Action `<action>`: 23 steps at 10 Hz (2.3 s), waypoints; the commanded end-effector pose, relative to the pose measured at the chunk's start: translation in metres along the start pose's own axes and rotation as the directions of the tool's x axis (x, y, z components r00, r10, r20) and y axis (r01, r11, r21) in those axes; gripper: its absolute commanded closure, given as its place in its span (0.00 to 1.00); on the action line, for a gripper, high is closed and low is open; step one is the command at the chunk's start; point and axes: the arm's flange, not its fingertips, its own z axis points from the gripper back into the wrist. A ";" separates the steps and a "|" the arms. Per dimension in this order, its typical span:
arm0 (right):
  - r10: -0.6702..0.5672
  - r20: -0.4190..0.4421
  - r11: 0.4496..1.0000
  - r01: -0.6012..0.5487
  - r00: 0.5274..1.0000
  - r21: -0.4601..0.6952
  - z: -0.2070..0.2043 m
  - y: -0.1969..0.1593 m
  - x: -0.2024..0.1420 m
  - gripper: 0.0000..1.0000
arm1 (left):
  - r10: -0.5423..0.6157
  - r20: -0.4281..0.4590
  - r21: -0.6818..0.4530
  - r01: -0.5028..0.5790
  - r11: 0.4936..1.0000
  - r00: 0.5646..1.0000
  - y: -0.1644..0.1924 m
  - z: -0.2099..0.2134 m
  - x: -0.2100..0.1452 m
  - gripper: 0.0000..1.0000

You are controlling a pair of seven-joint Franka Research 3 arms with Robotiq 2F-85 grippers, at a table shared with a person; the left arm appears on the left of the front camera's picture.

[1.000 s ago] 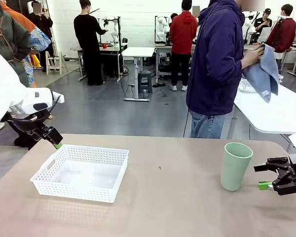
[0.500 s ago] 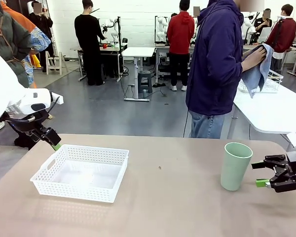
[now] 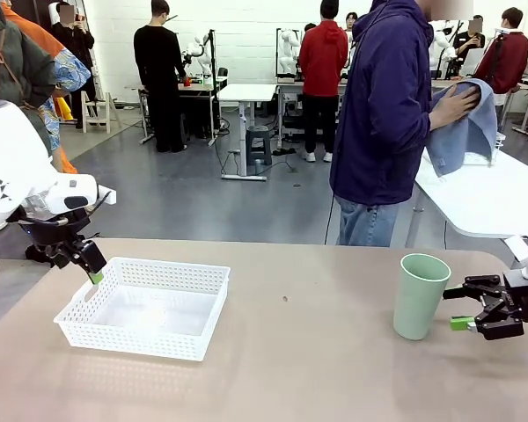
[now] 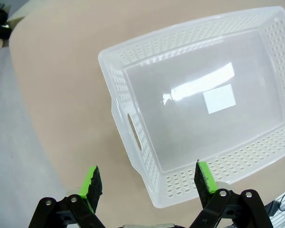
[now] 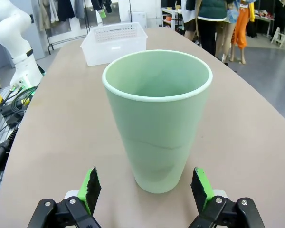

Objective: Clean and organize the cups into the basket.
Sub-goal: Pick up the Organizing basket and move it to the center of the table, then pick up the Reusable plastic cup from the right side of the table and place it inside the Organizing basket.

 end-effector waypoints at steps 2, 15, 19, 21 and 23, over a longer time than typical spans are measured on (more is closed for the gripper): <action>0.025 0.048 0.999 -0.026 0.999 0.020 -0.015 -0.012 -0.011 0.00 | 0.006 -0.059 0.039 -0.004 0.999 0.998 0.007 -0.005 0.007 0.00; 0.001 0.062 0.996 -0.006 0.998 0.087 -0.087 -0.036 -0.016 0.00 | -0.064 -0.082 0.074 0.070 0.995 0.995 -0.006 -0.015 -0.013 0.00; 0.006 0.055 0.993 -0.013 0.998 0.120 -0.096 -0.034 -0.017 0.00 | -0.048 -0.135 0.067 0.057 0.996 0.990 -0.005 -0.020 -0.013 0.00; 0.021 0.064 0.991 -0.029 0.998 0.132 -0.098 -0.031 -0.016 0.00 | -0.031 -0.140 0.052 0.039 0.998 0.990 -0.003 -0.028 -0.011 0.00; 0.035 0.080 0.989 -0.046 0.996 0.140 -0.098 -0.028 -0.015 0.00 | 0.038 -0.158 0.042 -0.032 0.999 0.987 0.004 -0.047 -0.006 0.00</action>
